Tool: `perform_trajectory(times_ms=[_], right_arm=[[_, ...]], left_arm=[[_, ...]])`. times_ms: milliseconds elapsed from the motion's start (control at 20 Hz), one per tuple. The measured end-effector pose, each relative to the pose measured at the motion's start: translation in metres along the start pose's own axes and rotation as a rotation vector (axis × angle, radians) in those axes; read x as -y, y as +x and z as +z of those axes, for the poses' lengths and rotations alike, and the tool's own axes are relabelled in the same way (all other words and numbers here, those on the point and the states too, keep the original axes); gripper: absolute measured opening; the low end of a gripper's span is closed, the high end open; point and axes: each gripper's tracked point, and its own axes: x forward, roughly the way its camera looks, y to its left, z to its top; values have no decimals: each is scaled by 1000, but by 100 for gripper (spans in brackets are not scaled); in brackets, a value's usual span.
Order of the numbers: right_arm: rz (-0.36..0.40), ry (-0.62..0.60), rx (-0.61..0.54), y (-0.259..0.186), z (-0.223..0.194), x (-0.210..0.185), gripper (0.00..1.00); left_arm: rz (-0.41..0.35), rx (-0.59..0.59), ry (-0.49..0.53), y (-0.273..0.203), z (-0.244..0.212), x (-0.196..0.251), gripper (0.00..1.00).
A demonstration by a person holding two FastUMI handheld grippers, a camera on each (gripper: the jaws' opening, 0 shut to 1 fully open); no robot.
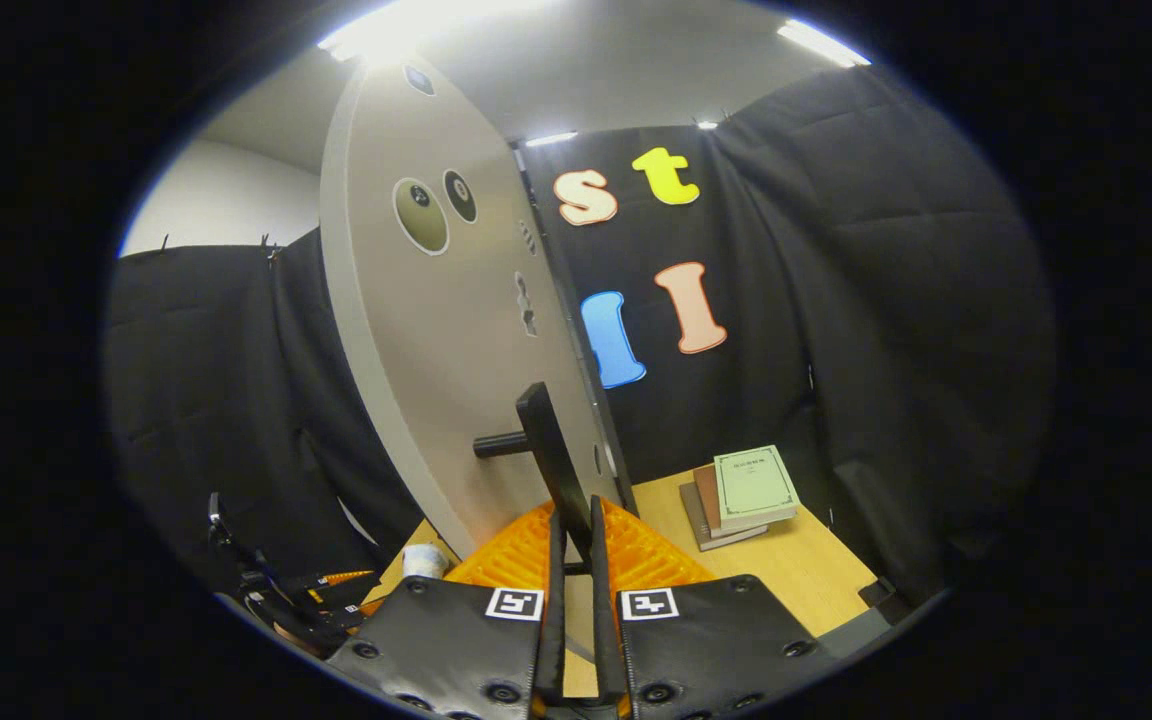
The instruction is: Open the cabinet door with the right hand, grasp the bottle in the cabinet with the left hand and place it on the coaster, then close the cabinet door with the right hand.
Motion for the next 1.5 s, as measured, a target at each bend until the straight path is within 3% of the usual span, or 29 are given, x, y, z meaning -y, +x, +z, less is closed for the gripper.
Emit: perform_trajectory(times_ms=[100,150,200,250,300,350,400,450,500,550,650,700,750,800,900,950,1000,1150,1200,1250,1300,1500], right_arm=[[-68,-12,22,6,5,12,12],[-92,-35,25,9,4,23,1],[-94,-60,25,11,3,26,10],[-78,-79,21,9,1,27,10],[-62,-90,23,7,1,27,2],[-53,-91,28,7,2,27,10],[-55,-84,38,7,4,28,2],[-66,-70,47,9,5,27,10],[-75,-49,51,10,5,26,2],[-79,-25,49,9,4,23,10],[-137,-3,44,5,4,29,7],[-167,-3,45,2,5,34,10],[-195,-2,51,2,5,40,2],[-222,3,58,1,7,44,10],[-278,10,68,0,8,51,10],[-303,6,72,-2,8,56,2],[-325,-4,77,-4,10,60,10],[-391,-41,97,-8,14,77,10],[-396,-52,106,-6,17,80,2],[-400,-58,105,-4,18,84,2],[-401,-59,97,-2,18,86,10],[-377,-48,65,1,13,82,10]], left_arm=[[-14,-13,10,3,-3,1,91],[-17,-13,18,4,-2,1,89],[-17,-14,24,6,-3,1,89],[-19,-13,25,7,-2,0,89],[-21,-13,21,6,-2,-2,91],[-21,-14,15,6,-2,-3,91],[-21,-16,7,6,-2,-5,91],[-22,-16,-2,6,-2,-7,91],[-24,-16,-9,7,-1,-9,91],[-27,-17,-14,9,-1,-13,91],[-36,-18,-23,17,-1,-22,90],[-39,-17,-22,21,0,-25,91],[-38,-17,-20,23,-1,-29,91],[-37,-13,-19,27,2,-33,91],[-32,1,-18,35,9,-42,89],[-28,10,-19,40,14,-45,89],[-25,20,-21,44,19,-48,89],[-14,40,-18,59,31,-52,89],[-9,46,-10,66,36,-52,89],[-2,51,-1,72,42,-53,89],[2,59,5,78,48,-53,89],[26,99,-2,105,80,-48,92]])
